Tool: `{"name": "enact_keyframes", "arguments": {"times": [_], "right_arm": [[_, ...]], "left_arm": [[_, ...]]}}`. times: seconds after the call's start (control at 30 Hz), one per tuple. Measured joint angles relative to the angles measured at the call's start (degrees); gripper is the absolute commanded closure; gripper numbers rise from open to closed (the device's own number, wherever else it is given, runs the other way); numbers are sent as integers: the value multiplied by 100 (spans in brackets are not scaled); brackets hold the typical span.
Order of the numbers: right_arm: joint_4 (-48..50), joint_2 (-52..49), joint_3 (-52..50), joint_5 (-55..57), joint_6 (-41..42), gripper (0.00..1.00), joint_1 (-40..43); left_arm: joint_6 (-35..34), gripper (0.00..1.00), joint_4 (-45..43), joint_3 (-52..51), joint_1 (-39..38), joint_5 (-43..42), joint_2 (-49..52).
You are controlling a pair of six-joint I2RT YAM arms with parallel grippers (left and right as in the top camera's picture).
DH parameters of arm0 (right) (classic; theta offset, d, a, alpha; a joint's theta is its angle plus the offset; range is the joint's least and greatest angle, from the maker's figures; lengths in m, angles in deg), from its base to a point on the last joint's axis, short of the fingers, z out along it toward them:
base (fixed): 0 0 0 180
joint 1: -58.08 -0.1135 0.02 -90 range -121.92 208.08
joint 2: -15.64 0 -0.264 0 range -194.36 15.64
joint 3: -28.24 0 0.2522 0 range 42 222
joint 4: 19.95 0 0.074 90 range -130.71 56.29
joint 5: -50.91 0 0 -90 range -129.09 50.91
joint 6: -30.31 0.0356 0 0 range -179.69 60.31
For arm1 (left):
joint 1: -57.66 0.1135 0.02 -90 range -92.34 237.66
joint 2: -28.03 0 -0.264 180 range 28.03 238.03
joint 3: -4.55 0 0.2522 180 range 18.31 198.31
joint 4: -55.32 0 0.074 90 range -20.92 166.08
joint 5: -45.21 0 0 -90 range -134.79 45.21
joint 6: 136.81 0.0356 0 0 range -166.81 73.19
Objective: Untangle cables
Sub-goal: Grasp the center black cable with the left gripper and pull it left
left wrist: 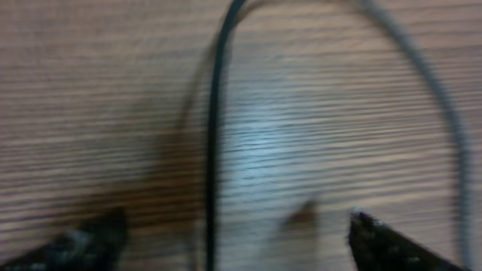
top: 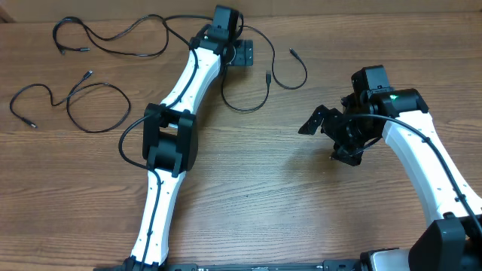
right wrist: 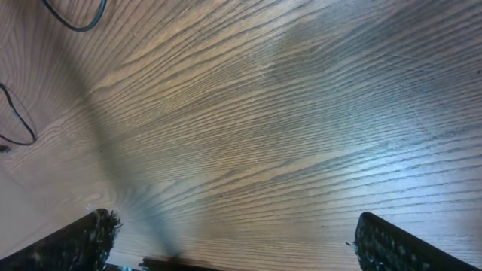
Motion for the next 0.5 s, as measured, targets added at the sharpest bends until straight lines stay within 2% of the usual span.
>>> {"name": "enact_keyframes", "arguments": {"times": [0.03, 0.07, 0.1, 0.3, 0.5], "right_arm": [[7, 0, 0, 2, -20, 0, 0], [17, 0, 0, 0, -37, 0, 0], [26, 0, 0, 0, -57, 0, 0], [31, 0, 0, 0, -57, 0, -2], [37, 0, 0, 0, -59, 0, -2]], "left_arm": [[-31, 51, -42, 0, 20, 2, 52], [-42, 88, -144, 0, 79, -11, 98], [-61, 96, -306, 0, 114, -72, 98], [-343, 96, -273, 2, 238, -308, 63], [-1158, 96, 754, -2, 435, -671, -807]]}}
